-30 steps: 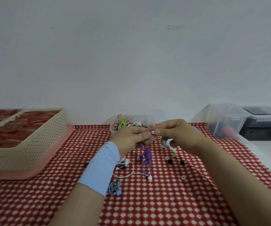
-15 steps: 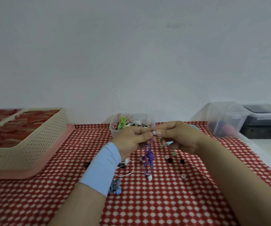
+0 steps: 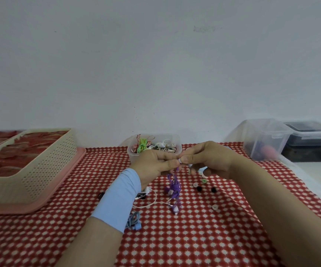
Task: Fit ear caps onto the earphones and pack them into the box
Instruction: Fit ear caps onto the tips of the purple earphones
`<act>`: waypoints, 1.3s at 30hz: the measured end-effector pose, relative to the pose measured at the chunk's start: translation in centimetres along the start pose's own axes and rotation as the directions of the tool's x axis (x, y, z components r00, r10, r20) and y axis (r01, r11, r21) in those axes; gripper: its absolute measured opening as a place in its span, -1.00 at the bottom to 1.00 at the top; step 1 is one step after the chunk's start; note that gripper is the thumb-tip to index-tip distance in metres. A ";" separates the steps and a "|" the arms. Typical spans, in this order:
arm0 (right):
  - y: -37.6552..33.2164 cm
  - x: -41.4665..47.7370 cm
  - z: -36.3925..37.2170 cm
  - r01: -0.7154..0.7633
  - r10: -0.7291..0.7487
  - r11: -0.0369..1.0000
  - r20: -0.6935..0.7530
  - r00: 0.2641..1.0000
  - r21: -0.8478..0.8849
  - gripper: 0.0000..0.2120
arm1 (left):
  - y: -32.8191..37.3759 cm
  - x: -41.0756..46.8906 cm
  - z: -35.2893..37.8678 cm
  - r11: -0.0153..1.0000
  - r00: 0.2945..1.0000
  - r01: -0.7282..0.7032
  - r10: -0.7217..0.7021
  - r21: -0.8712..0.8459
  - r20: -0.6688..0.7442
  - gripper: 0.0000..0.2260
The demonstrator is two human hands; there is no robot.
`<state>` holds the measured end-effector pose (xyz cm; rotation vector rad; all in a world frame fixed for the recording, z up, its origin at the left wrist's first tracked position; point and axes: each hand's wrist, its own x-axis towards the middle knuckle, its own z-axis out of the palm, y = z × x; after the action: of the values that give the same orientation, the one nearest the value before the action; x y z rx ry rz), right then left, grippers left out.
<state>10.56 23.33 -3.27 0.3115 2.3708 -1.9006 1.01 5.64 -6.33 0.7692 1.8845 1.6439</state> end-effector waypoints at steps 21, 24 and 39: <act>-0.2 -0.3 0.3 0.174 -0.185 0.981 -0.121 0.975 -0.090 -0.91 | 0.2 -0.1 0.1 0.995 0.998 0.012 -0.017 -0.102 -0.053 -0.87; -0.4 -0.4 0.4 0.217 -0.236 0.958 -0.091 0.967 -0.185 -0.88 | 0.3 -0.2 0.0 0.993 0.998 0.029 -0.036 -0.114 -0.058 -0.86; 0.4 0.2 0.8 0.371 -0.413 0.895 -0.147 0.899 -0.247 -0.90 | 0.8 -0.5 0.2 0.927 0.978 0.205 -0.202 -0.315 0.044 -0.85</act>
<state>10.45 22.70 -3.86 -0.0057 2.9311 -1.8014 1.57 5.45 -5.57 0.4318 1.5755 1.7447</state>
